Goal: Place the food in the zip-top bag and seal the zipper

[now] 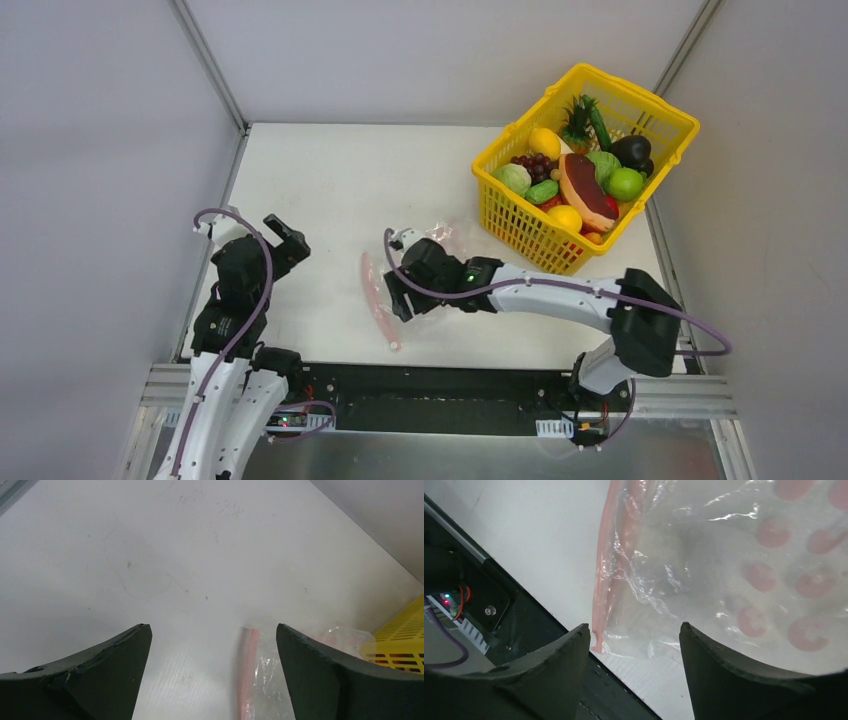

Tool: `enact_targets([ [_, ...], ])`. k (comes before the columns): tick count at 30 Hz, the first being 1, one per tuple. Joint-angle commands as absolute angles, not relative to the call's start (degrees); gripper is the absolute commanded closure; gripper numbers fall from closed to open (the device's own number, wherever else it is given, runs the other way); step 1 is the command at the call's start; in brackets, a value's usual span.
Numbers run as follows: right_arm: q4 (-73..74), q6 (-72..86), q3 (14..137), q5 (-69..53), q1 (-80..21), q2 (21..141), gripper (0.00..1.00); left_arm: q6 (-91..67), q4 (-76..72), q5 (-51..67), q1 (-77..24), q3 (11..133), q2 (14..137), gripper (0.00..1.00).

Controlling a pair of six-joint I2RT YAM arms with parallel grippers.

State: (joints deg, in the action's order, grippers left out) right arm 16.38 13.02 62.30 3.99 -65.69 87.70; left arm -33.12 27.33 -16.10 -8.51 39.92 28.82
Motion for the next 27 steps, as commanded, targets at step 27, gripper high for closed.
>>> enact_targets([
  [27, 11.03, 22.84, 81.23, 36.58, -76.25, 117.18, 0.66, -41.02, 43.38, -38.96, -8.0, 39.33, 11.49, 0.0],
])
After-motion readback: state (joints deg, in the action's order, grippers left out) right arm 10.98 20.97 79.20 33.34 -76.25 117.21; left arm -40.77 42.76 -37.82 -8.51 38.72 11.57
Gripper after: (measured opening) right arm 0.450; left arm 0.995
